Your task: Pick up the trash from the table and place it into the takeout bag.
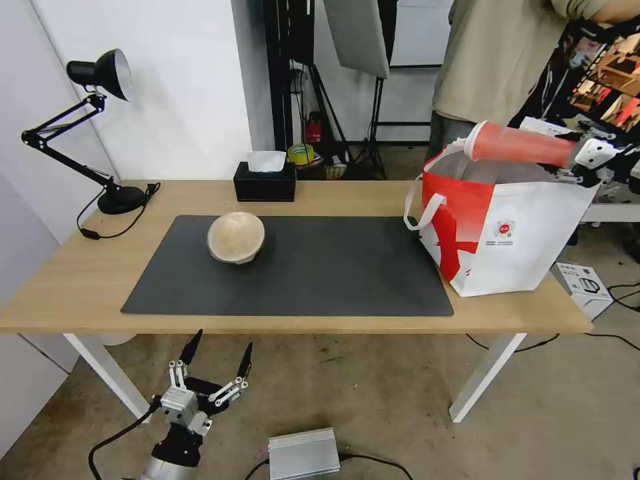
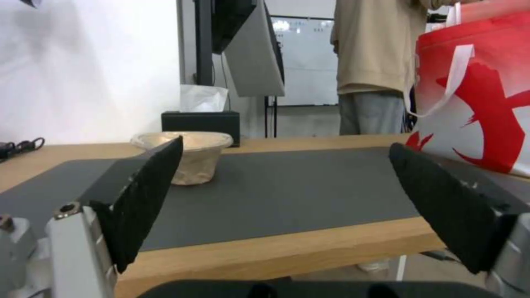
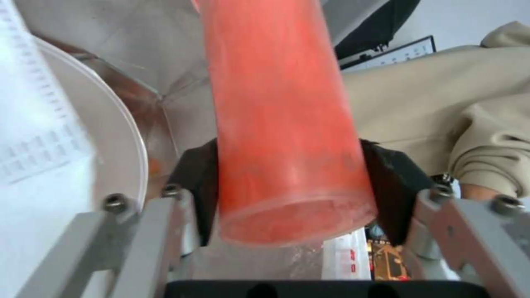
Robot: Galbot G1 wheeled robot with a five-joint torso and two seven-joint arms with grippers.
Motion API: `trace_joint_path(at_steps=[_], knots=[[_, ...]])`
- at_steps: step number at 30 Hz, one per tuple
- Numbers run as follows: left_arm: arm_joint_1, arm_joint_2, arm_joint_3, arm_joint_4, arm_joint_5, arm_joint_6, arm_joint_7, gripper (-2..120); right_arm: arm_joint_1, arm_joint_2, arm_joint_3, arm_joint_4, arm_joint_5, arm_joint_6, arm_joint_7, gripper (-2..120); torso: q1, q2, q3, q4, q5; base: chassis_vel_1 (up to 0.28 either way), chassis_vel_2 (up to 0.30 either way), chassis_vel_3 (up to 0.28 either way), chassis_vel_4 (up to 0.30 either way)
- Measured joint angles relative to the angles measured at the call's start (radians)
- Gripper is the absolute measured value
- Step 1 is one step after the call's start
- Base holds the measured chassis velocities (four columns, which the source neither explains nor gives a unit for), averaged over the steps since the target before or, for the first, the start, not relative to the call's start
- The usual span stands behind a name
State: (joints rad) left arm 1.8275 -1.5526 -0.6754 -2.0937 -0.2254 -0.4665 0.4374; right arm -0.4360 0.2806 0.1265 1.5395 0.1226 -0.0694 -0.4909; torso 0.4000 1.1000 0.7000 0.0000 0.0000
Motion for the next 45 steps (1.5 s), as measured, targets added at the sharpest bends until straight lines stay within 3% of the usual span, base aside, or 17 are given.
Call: trace_joint_path(at_steps=[7, 10, 12, 35, 41, 44, 45], knots=[[-0.006, 0.002, 0.001, 0.0, 0.0, 0.003, 0.0, 100, -0.002, 0.001, 0.0, 0.0, -0.003, -0.001, 0.01, 76, 0.0, 0.0, 0.0, 0.0, 0.0, 0.0, 0.0, 0.0, 0.0], [-0.003, -0.002, 0.001, -0.001, 0.001, 0.004, 0.0, 100, -0.003, 0.004, 0.0, 0.001, -0.006, -0.003, 0.023, 91, 0.0, 0.0, 0.0, 0.0, 0.0, 0.0, 0.0, 0.0, 0.0], [-0.001, -0.002, 0.0, -0.001, 0.001, 0.004, 0.0, 100, -0.003, 0.005, 0.0, 0.001, -0.006, -0.004, 0.029, 93, 0.0, 0.0, 0.0, 0.0001, 0.0, 0.0, 0.0, 0.0, 0.0], [-0.002, -0.008, -0.003, -0.005, 0.002, 0.003, 0.0, 100, 0.0, 0.005, 0.007, 0.025, 0.013, -0.018, 0.052, 99, 0.0, 0.0, 0.0, 0.0, 0.0, 0.0, 0.0, 0.0, 0.0], [-0.005, -0.008, -0.007, -0.01, 0.002, 0.003, 0.0, 100, 0.011, -0.004, 0.008, 0.074, 0.113, -0.065, 0.055, 99, 0.0, 0.0, 0.0, 0.0, 0.0, 0.0, 0.0, 0.0, 0.0], [-0.007, -0.01, -0.008, -0.013, 0.002, 0.003, -0.002, 100, 0.013, -0.008, 0.011, 0.108, 0.194, -0.105, 0.063, 99, 0.0, 0.0, 0.0, 0.0, 0.0, 0.0, 0.0, 0.0, 0.0], [-0.007, -0.012, -0.01, -0.015, 0.002, 0.004, -0.003, 100, 0.013, -0.011, 0.017, 0.139, 0.278, -0.138, 0.072, 99, 0.0, 0.0, 0.0, 0.0, 0.0, 0.0, 0.0, 0.0, 0.0]])
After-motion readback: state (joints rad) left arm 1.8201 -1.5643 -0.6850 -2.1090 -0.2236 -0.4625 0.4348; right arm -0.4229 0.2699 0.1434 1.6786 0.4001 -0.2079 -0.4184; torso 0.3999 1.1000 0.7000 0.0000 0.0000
